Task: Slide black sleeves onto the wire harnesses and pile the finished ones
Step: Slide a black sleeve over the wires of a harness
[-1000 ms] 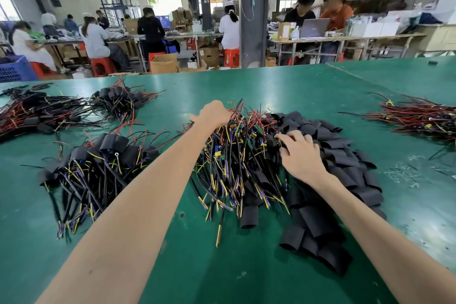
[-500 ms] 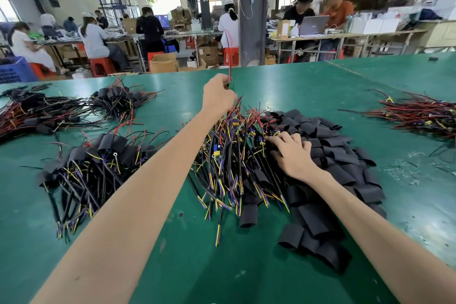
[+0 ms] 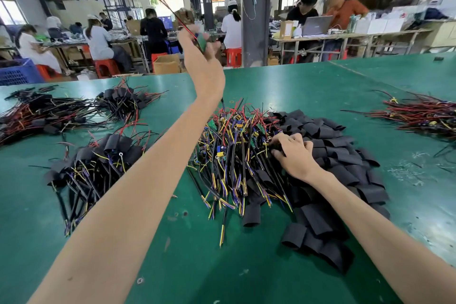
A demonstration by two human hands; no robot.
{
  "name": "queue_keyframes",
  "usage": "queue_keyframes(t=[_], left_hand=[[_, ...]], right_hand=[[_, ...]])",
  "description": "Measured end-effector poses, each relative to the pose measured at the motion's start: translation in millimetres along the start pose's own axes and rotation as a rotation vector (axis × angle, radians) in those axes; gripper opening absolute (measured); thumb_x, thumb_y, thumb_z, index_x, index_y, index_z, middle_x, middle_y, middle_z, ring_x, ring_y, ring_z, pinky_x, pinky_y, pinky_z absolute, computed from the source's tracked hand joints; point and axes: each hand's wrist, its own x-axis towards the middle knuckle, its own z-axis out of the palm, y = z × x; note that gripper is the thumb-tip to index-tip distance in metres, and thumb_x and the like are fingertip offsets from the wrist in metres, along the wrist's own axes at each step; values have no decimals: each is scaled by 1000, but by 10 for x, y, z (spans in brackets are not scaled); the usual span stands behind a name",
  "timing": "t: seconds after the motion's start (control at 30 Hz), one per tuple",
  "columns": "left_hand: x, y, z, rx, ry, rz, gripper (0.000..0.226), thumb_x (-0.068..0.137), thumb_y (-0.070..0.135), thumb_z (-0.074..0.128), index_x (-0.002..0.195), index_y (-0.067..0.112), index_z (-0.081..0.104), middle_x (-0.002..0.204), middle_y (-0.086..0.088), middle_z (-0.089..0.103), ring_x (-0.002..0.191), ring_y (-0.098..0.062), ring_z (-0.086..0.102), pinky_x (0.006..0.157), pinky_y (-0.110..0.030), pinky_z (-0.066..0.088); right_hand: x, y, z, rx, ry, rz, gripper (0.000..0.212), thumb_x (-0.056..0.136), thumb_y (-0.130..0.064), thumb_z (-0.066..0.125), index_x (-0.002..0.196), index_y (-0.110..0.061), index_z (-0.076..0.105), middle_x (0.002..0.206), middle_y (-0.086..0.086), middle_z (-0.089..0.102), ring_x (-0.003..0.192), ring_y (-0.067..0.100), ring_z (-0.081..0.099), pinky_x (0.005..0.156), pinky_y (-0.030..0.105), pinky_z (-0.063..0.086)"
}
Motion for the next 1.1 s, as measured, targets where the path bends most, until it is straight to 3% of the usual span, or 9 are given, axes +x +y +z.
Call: queue_keyframes(t=[0.1,0.17,0.23,0.33,0.43,0.6,0.77,0.9,1.1], left_hand=[[175,272,-58,64,-58,103,48,80,-22,25,109,13,41,93,-8,48,78,-21,51,72,-23,44],[327,387,-125,451,-269,238,50,76,-20,28,111,11,47,96,-7,49,84,-19,49,72,-20,40],[371,443,-217,930,-475,353,35,84,-4,38,113,12,50,104,-9,49,88,-24,52,76,-24,41],[158,377,-416,1260,-645,449,27,99,29,37,111,12,53,98,-12,43,88,-28,48,82,-38,38],[-189,118,-755,1304,-715,479,23,101,23,40,107,14,60,95,-12,44,91,-29,49,80,-39,35],[-723,-183,-1236,1247,-660,425,10,92,17,60,94,13,69,90,-13,52,83,-32,52,74,-41,37],[-944,-285,-1393,1141,-499,380,10,86,16,68,94,13,73,90,-13,58,82,-36,56,72,-43,41],[-1000,-306,-1433,1092,-465,370,11,88,16,66,94,11,73,91,-13,58,83,-36,55,73,-44,41],[-1060,-324,-1480,1055,-426,316,21,91,24,56,93,11,72,91,-12,57,85,-35,55,75,-38,32]], right_hand=[[-8,-4,0,4,42,-18,19,93,-26,52,112,-23,49,118,-5,54,109,19,33,81,34,17],[-10,-15,-9,5,59,-27,25,92,-26,55,116,-22,50,117,-2,52,109,21,34,82,34,18],[-7,-39,-43,23,74,-24,36,90,-25,59,125,-20,50,116,4,48,111,24,36,87,35,21],[-10,-100,-138,163,155,-56,40,90,-18,62,129,-14,54,107,13,41,100,29,45,90,35,31],[-46,-212,-243,323,213,-83,28,90,-17,63,118,-11,62,100,10,34,84,21,44,83,21,31],[-75,-366,-299,398,148,-127,23,86,-22,68,105,-9,66,107,4,50,98,11,48,89,17,31],[-141,-474,-276,454,106,-162,23,87,-26,65,108,-15,62,98,3,56,85,14,53,78,22,40],[-185,-485,-317,594,21,-120,12,90,-21,61,99,-29,61,92,9,51,56,6,52,55,16,47],[-238,-502,-363,750,-12,-88,32,85,0,64,106,-23,59,104,14,53,62,23,62,67,31,55]])
